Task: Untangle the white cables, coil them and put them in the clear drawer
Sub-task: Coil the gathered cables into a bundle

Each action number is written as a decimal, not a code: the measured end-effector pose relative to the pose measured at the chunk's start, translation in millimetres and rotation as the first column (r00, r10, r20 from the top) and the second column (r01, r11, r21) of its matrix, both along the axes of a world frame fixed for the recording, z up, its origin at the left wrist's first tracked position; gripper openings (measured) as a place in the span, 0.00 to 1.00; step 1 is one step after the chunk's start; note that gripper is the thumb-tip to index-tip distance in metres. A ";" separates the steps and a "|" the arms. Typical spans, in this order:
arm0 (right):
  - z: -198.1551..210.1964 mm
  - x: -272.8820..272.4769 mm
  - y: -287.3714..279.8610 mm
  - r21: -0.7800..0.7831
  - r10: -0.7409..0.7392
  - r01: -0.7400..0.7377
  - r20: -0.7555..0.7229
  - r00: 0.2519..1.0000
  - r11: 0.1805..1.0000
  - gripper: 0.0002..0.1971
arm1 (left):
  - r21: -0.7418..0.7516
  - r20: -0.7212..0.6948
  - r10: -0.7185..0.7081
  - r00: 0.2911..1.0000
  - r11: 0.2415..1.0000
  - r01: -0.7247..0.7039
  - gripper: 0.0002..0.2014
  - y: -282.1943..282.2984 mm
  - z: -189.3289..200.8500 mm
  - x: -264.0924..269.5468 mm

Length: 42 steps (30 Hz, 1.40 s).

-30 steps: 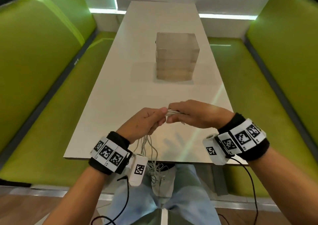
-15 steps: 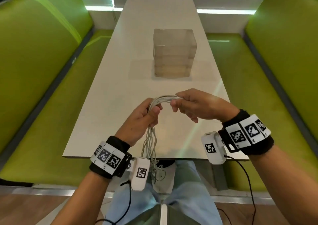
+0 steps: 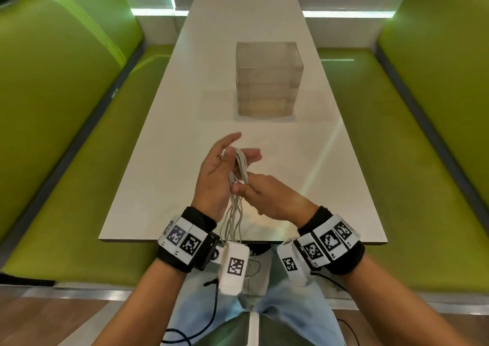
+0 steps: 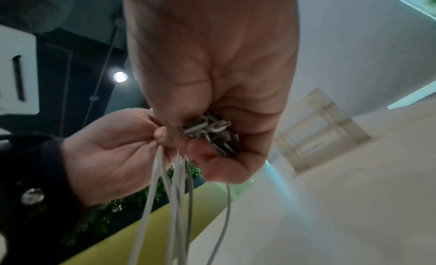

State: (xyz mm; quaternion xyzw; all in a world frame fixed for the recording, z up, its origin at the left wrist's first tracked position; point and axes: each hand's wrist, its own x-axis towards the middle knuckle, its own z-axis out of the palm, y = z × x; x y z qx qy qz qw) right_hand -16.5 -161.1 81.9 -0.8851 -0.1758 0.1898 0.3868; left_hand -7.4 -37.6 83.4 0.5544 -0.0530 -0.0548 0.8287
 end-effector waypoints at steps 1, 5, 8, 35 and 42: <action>0.7 -1.0 1.6 0.033 0.014 -0.014 -0.005 1.000 0.999 0.14 | 0.011 -0.002 0.012 1.000 1.000 -0.012 0.13 -1.3 2.0 0.5; -0.9 -2.0 0.5 0.094 0.031 -0.027 -0.047 0.998 0.995 0.17 | -0.086 -0.087 -0.015 0.996 0.996 0.007 0.13 -3.9 3.7 0.1; -7.5 -1.4 0.9 0.150 0.004 -0.005 0.007 1.000 0.989 0.18 | -0.158 -0.148 -0.036 0.988 0.987 0.012 0.13 -2.2 2.5 0.2; -22.3 -25.9 2.8 0.587 -0.069 0.244 -0.304 0.950 0.772 0.17 | 0.079 -0.067 -0.175 0.982 0.980 0.180 0.12 3.9 14.4 0.9; 10.0 -7.8 -13.7 0.771 -0.207 0.363 -0.298 0.932 0.523 0.17 | 0.378 -0.046 -0.412 0.910 0.836 0.398 0.28 7.4 -12.8 -17.0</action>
